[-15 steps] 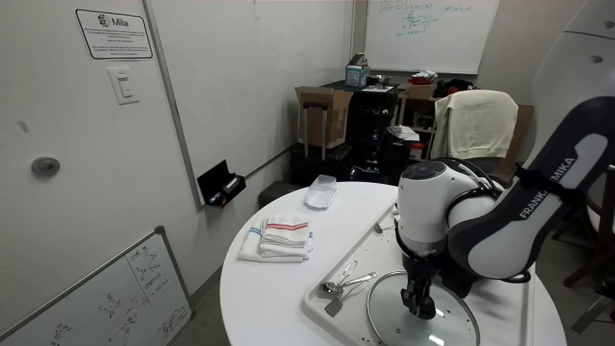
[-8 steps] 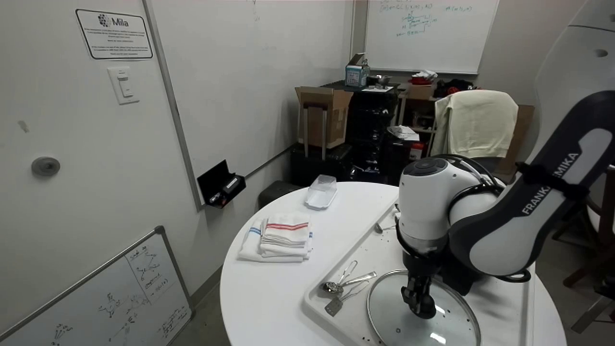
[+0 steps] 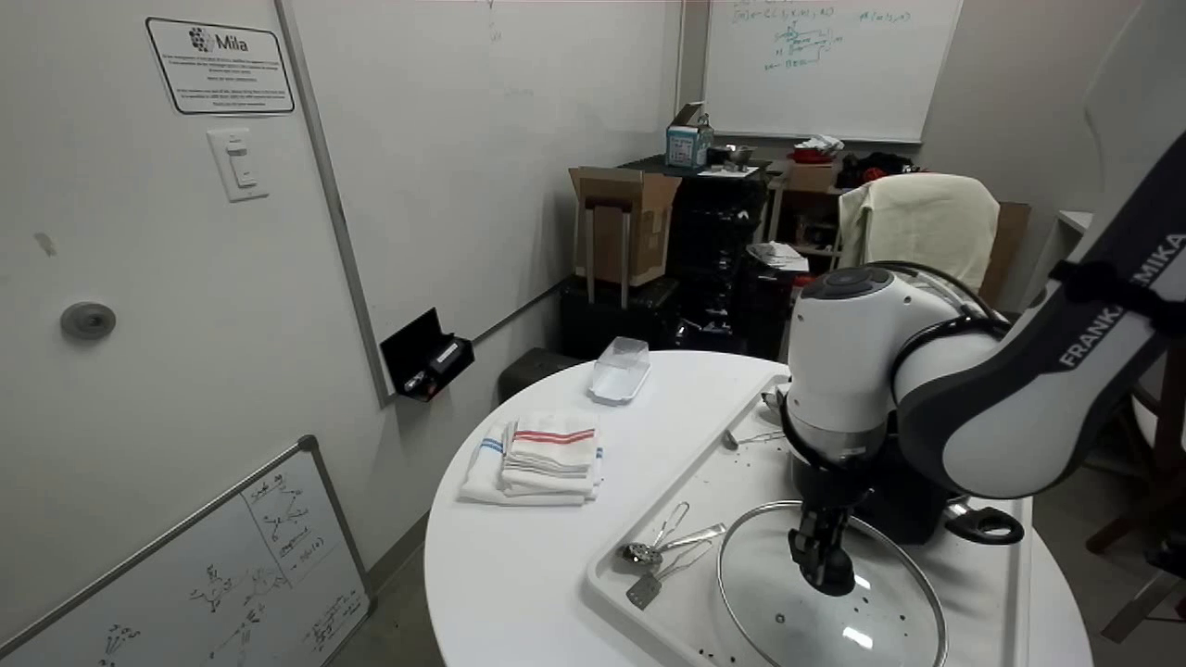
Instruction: Put the glass lid on the black pot.
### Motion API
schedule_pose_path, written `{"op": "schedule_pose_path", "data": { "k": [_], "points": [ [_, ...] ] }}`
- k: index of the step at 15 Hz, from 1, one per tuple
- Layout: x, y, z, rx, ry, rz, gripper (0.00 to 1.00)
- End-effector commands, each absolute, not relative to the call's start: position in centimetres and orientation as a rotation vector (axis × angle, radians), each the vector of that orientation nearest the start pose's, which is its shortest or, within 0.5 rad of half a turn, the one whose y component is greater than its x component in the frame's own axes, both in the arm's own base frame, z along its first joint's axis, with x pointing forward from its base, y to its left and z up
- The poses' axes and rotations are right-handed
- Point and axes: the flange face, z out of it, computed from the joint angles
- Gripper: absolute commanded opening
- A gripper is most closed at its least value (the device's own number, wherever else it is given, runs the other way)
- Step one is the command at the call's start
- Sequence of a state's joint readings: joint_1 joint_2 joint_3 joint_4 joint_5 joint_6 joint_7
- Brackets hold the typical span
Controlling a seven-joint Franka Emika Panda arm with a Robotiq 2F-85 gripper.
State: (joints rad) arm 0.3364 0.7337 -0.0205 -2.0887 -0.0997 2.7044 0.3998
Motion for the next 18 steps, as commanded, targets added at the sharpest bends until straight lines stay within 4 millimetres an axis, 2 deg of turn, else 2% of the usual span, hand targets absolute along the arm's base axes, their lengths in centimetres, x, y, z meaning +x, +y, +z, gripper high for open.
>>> {"op": "schedule_pose_path", "data": {
  "k": [1,5,10,14,18],
  "points": [
    [51.0,16.8,10.1,-3.204,-0.025,0.1,0.25],
    [50.6,16.9,12.8,-3.198,-0.032,0.067,0.25],
    [49.9,16.2,14.8,-3.204,-0.02,0.058,0.25],
    [49.9,13.7,15.6,-3.205,0.061,0.062,0.25],
    [50.5,9.0,16.3,-3.202,0.209,0.064,0.25]
  ]
}}
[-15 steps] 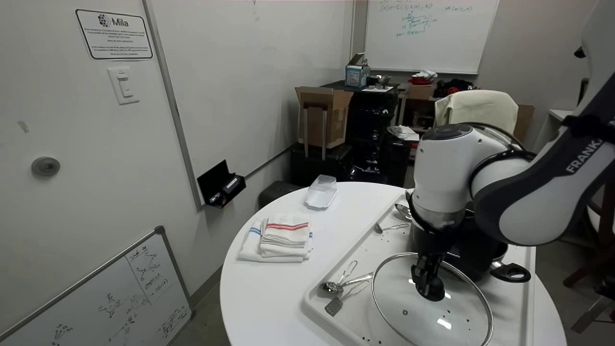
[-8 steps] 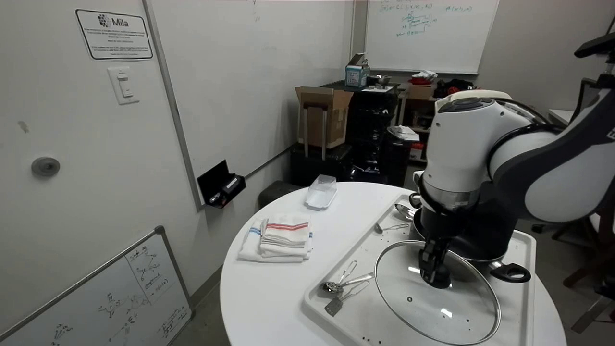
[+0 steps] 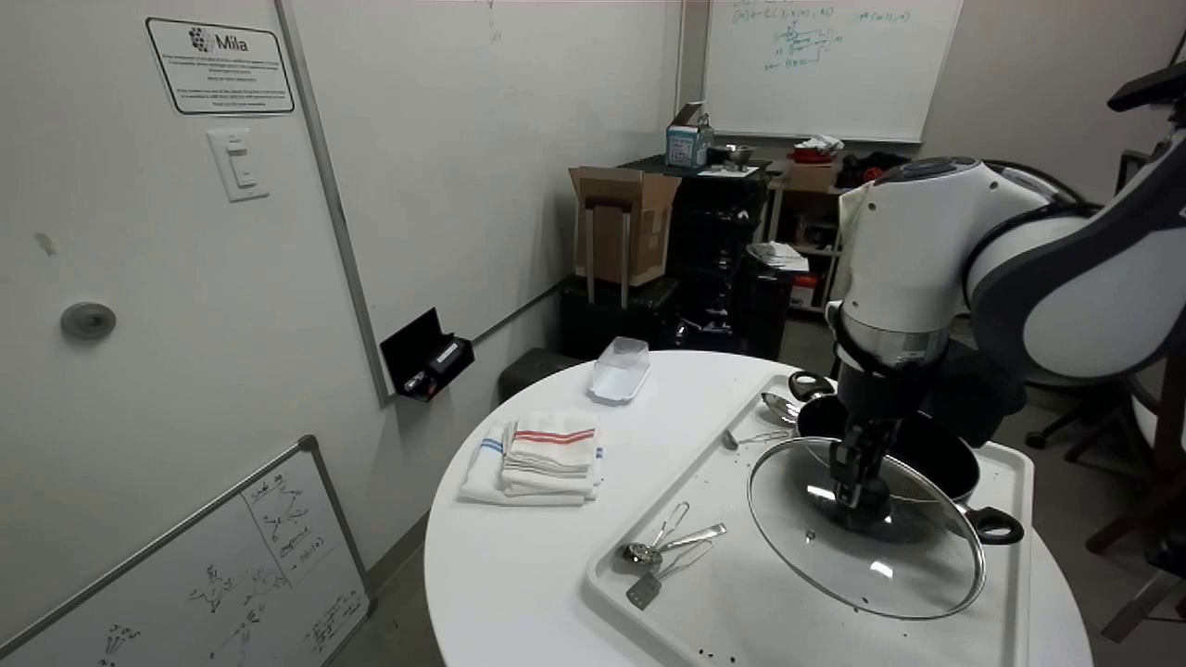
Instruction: Put the glass lid on the black pot.
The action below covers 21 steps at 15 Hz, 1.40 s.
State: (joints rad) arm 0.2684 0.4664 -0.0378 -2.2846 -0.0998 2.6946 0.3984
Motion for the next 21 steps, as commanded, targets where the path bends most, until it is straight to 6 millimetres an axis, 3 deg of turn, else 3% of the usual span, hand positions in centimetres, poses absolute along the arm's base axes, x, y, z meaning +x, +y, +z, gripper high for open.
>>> {"op": "schedule_pose_path", "data": {
  "k": [1,7,11,16,21],
  "points": [
    [50.8,7.4,16.4,-3.2,0.26,0.063,0.25],
    [52.0,-1.5,17.3,-3.165,0.558,0.062,0.25],
    [52.1,-6.0,17.4,-3.124,0.734,0.08,0.25],
    [52.1,-9.4,17.3,-3.065,0.901,0.116,0.25],
    [52.5,-10.5,17.2,-3.031,0.977,0.106,0.25]
  ]
}}
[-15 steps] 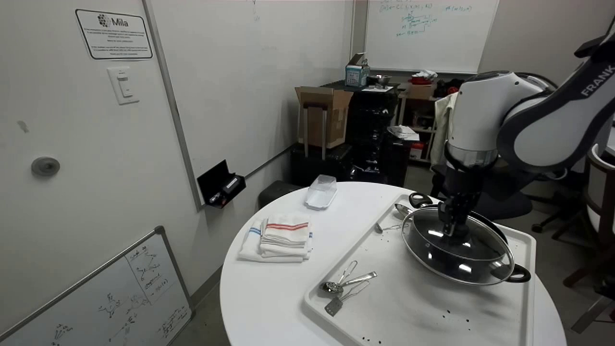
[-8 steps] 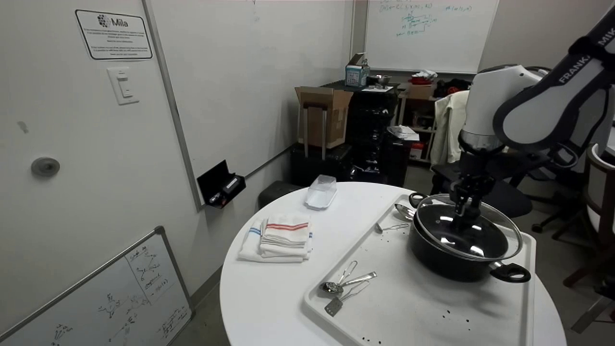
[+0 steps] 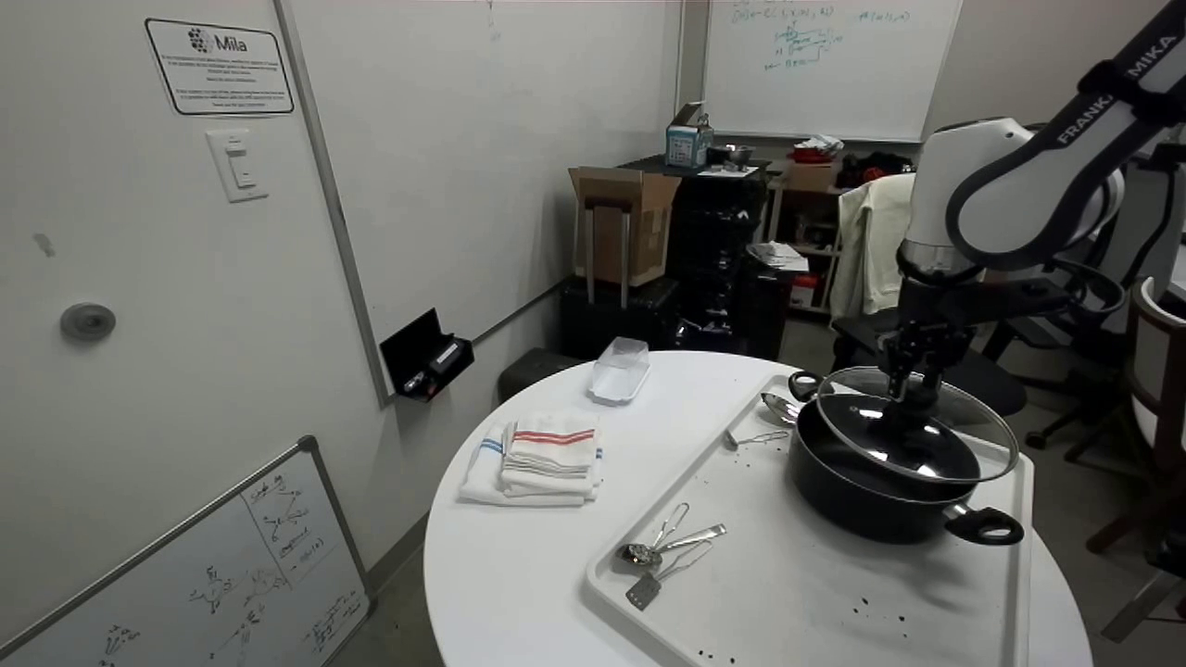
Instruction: Put the glass lid on the black pot.
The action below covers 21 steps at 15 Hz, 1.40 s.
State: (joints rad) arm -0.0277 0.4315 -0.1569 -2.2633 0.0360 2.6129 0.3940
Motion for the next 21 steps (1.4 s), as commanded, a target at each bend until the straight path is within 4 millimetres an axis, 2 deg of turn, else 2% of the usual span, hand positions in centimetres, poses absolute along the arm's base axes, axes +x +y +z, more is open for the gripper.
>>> {"op": "schedule_pose_path", "data": {
  "k": [1,12,21],
  "points": [
    [52.6,-10.5,17.0,-3.031,0.98,0.104,0.25],
    [54.1,-10.6,14.3,-3.031,1.0,0.135,0.25],
    [54.9,-10.2,13.3,-3.04,0.984,0.135,0.25]
  ]
}}
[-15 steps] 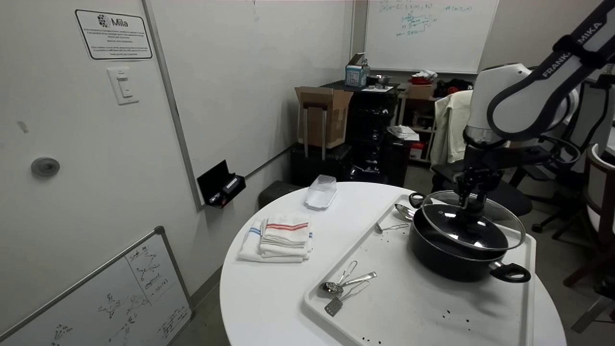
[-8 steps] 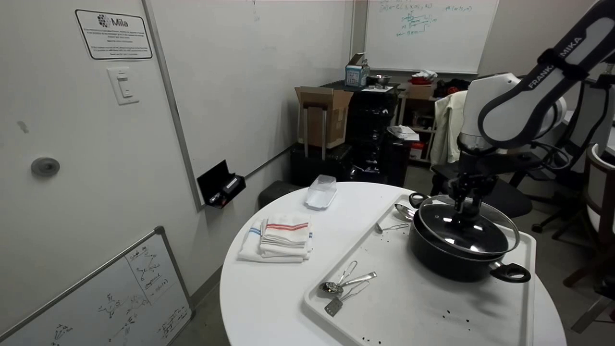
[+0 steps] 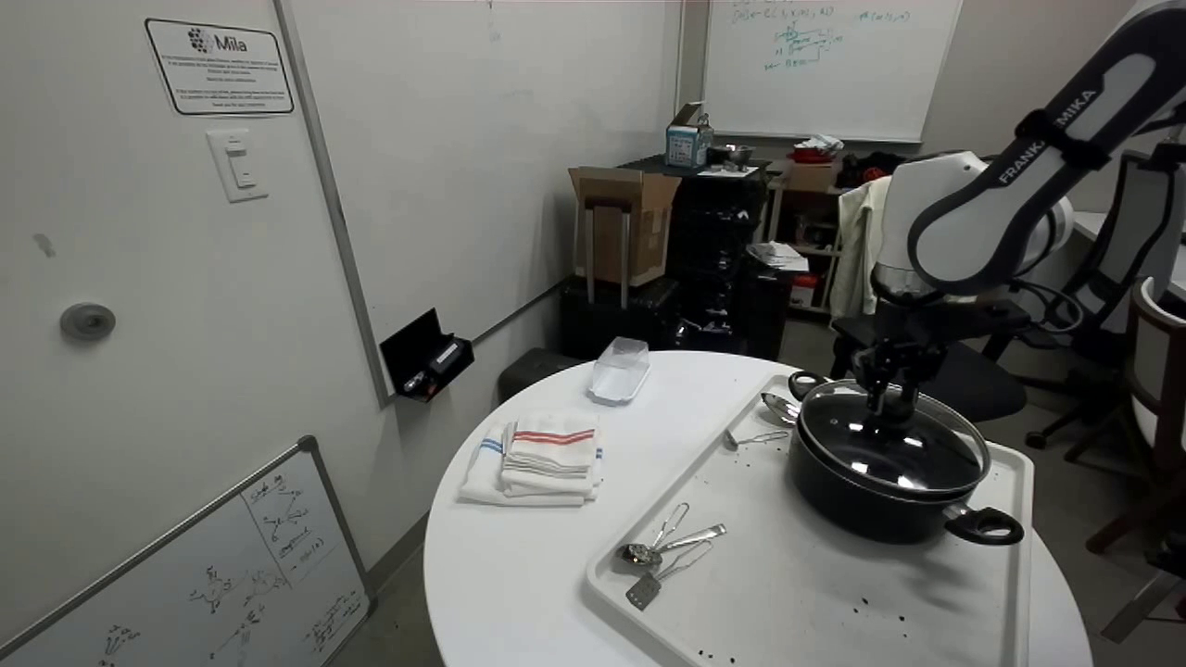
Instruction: Put the glass lid on the black pot.
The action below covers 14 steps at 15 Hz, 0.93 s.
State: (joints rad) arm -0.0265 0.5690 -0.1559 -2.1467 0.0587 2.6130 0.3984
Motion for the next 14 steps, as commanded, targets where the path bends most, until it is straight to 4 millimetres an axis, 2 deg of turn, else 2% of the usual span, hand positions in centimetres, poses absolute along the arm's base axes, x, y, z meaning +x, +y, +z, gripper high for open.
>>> {"op": "schedule_pose_path", "data": {
  "k": [1,14],
  "points": [
    [54.98,-10.09,13.25,-3.042,0.98,0.135,0.25],
    [54.86,-9.1,12.62,-3.061,0.943,0.134,0.25]
  ]
}}
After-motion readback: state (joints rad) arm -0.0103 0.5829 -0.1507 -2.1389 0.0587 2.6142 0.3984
